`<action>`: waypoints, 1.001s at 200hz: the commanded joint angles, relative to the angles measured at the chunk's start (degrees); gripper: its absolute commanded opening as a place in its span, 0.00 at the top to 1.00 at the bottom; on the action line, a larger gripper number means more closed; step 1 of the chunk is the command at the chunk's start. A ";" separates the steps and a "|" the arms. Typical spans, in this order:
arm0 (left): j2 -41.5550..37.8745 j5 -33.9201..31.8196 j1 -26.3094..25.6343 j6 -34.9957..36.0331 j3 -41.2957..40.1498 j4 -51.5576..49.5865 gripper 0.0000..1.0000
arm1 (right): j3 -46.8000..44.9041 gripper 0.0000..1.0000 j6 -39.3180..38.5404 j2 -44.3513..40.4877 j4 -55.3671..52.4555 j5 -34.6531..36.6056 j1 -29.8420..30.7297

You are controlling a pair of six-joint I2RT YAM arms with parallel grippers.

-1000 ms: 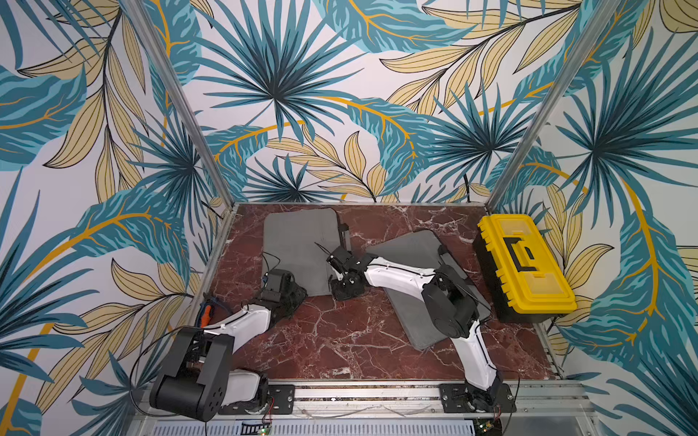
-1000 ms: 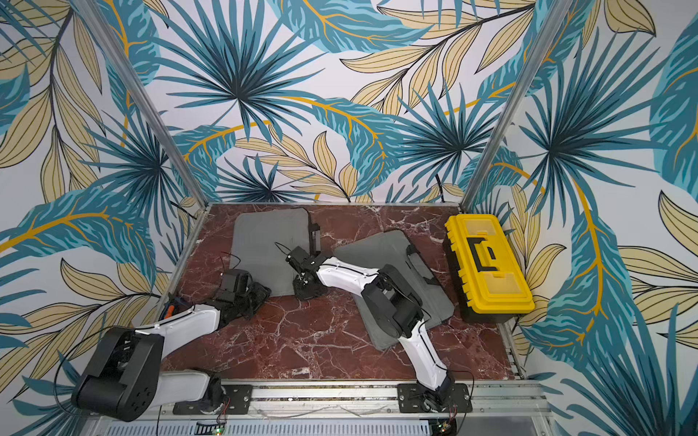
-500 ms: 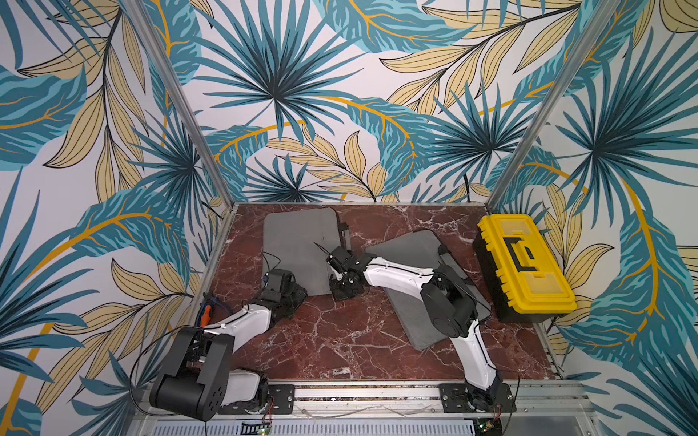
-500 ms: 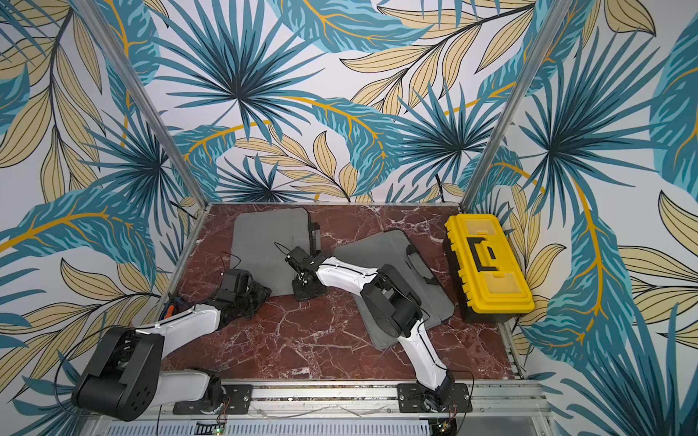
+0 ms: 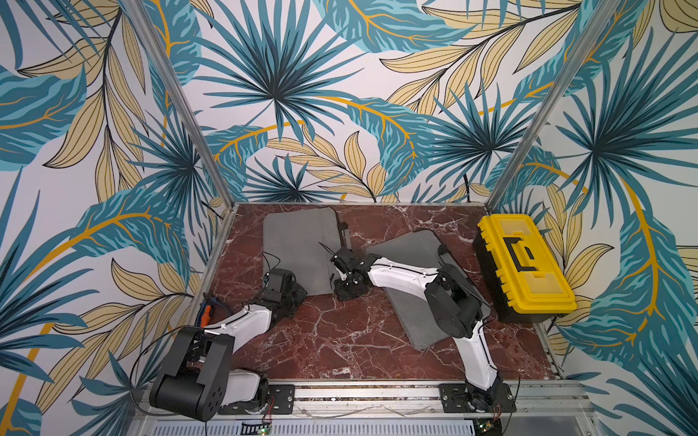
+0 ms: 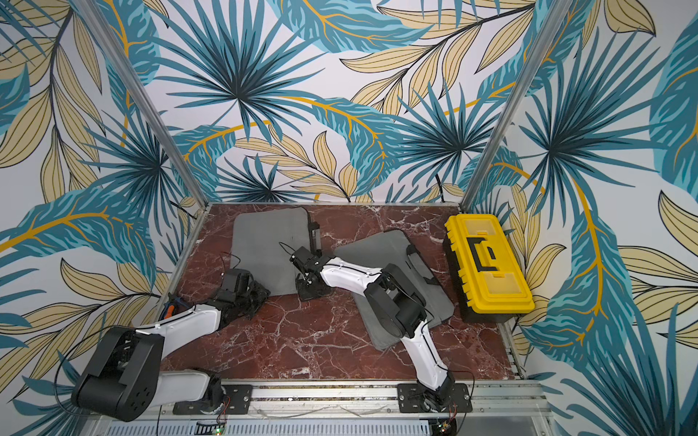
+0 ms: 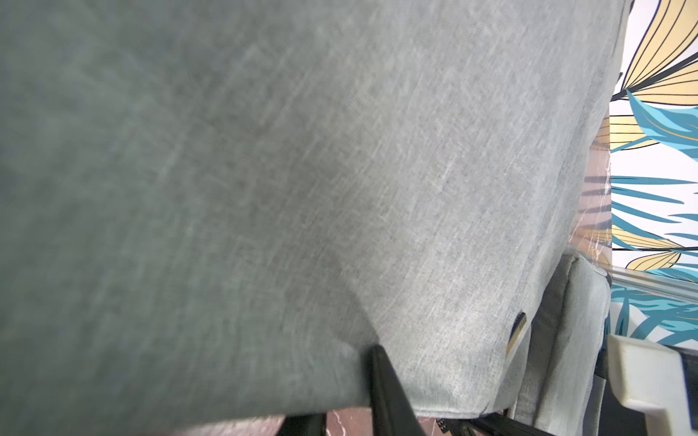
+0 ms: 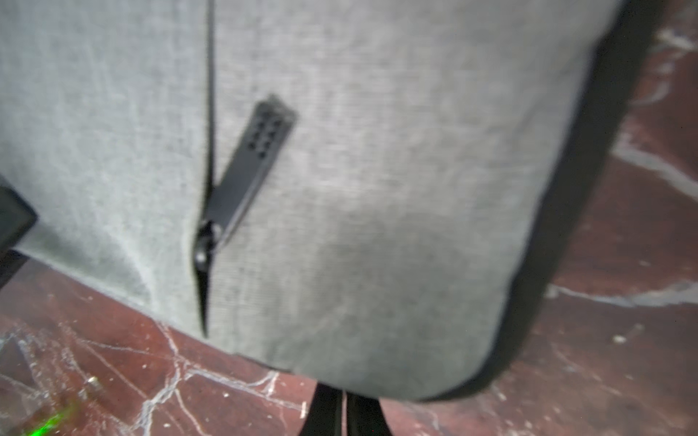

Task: Open the zippered laptop bag and take out the laptop
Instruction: Unzip the zipper on the zippered laptop bag.

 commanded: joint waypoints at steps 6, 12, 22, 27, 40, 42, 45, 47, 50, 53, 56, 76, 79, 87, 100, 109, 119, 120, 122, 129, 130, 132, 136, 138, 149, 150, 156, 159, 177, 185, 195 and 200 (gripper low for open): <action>-0.14 -2.35 0.94 1.41 1.36 -0.65 0.86 | -2.53 1.00 -0.41 -2.04 -2.37 4.55 -2.31; -0.14 -2.22 1.22 1.42 1.23 -0.65 0.87 | -2.68 1.00 -0.60 -2.22 -2.48 4.68 -2.44; -0.30 -2.12 1.66 1.50 1.19 -0.65 0.87 | -2.89 1.00 -0.86 -2.47 -2.53 5.06 -2.62; -0.31 -2.04 1.89 1.50 1.11 -0.65 0.87 | -2.99 1.00 -0.98 -2.66 -2.52 5.32 -2.66; -0.61 -1.81 2.52 1.84 0.93 -0.65 0.88 | -3.05 1.00 -1.36 -2.88 -2.82 6.23 -2.88; -0.63 -1.80 2.61 1.91 0.93 -0.65 0.87 | -3.03 1.00 -1.44 -2.92 -2.87 6.36 -2.92; -0.70 -1.74 2.81 1.95 0.88 -0.65 0.88 | -3.07 1.00 -1.57 -2.94 -2.90 6.56 -2.93; -0.74 -1.74 2.88 2.00 0.85 -0.72 0.88 | -3.08 1.00 -1.67 -2.87 -2.91 6.68 -2.93; -0.82 -1.66 3.07 2.04 0.84 -0.73 0.87 | -3.03 1.00 -1.77 -2.86 -3.06 6.91 -2.99; -0.88 -1.62 3.29 2.15 0.83 -0.81 0.88 | -3.08 1.00 -1.87 -2.90 -3.14 7.15 -3.01; -0.97 -1.52 3.43 2.24 0.79 -0.94 0.88 | -3.07 1.00 -2.00 -2.97 -3.23 7.40 -3.04; -1.58 -1.49 4.50 2.98 0.75 -1.83 0.87 | -3.16 1.00 -2.97 -3.20 -3.69 9.21 -3.15; -1.72 -1.49 4.72 3.10 0.75 -1.91 0.87 | -3.15 1.00 -3.14 -3.27 -3.77 9.56 -3.19; -1.95 -1.39 5.10 3.43 0.75 -2.20 0.88 | -3.31 1.00 -3.69 -3.48 -3.77 10.13 -3.12; -2.32 -1.41 5.60 4.10 0.75 -2.31 0.88 | -4.09 1.00 -4.87 -4.24 -3.02 10.41 -3.11; -2.49 -1.48 5.90 4.28 0.83 -2.45 0.88 | -5.00 1.00 -5.65 -4.96 -2.06 10.15 -3.10; -2.64 -1.65 6.16 4.55 0.83 -2.45 0.88 | -6.16 1.00 -6.54 -5.69 -0.63 9.61 -3.10; -2.66 -1.74 6.13 4.57 0.83 -2.43 0.88 | -6.21 1.00 -6.59 -5.81 -0.41 9.56 -3.10; -2.68 -1.76 6.24 4.59 0.88 -2.46 0.88 | -6.48 1.00 -6.68 -6.05 -0.14 9.43 -3.10; -2.76 -1.81 6.42 4.59 0.92 -2.56 0.88 | -7.14 1.00 -7.07 -6.58 0.80 8.90 -3.10; -2.77 -1.82 6.44 4.59 0.92 -2.57 0.88 | -7.22 1.00 -7.11 -6.65 0.92 8.81 -3.10; -2.77 -1.82 6.51 4.64 0.92 -2.51 0.88 | -7.39 1.00 -7.32 -6.81 1.19 8.63 -3.10; -2.77 -1.91 6.60 4.59 0.92 -2.55 0.88 | -7.63 1.00 -7.54 -7.01 1.70 8.19 -3.10; -2.82 -1.91 6.62 4.59 0.92 -2.57 0.88 | -7.74 1.00 -7.58 -7.12 1.95 8.15 -3.10; -2.95 -2.08 6.88 4.76 1.01 -2.54 0.87 | -8.09 1.00 -7.85 -7.38 2.97 7.22 -3.02; -2.99 -2.13 6.93 4.81 1.01 -2.56 0.87 | -8.09 1.00 -7.90 -7.40 3.10 7.13 -3.02; -3.08 -2.31 7.13 4.91 1.05 -2.60 0.87 | -8.10 1.00 -7.95 -7.33 3.54 6.81 -2.93; -3.12 -2.37 7.22 4.96 1.09 -2.80 0.87 | -7.96 1.00 -7.88 -7.17 3.75 6.61 -2.93; -3.54 -3.17 7.92 5.71 1.66 -3.89 0.87 | -6.80 1.00 -7.90 -6.23 4.21 5.32 -2.60; -3.71 -3.55 8.34 6.12 2.08 -4.60 0.87 | -6.07 1.00 -7.95 -5.61 4.27 4.84 -2.34; -3.90 -3.99 8.87 6.75 2.56 -5.22 0.87 | -5.22 1.00 -8.20 -5.01 4.22 4.21 -2.02; -3.99 -4.23 9.19 6.95 2.79 -5.53 0.87 | -4.83 1.00 -8.28 -4.74 4.20 4.03 -1.86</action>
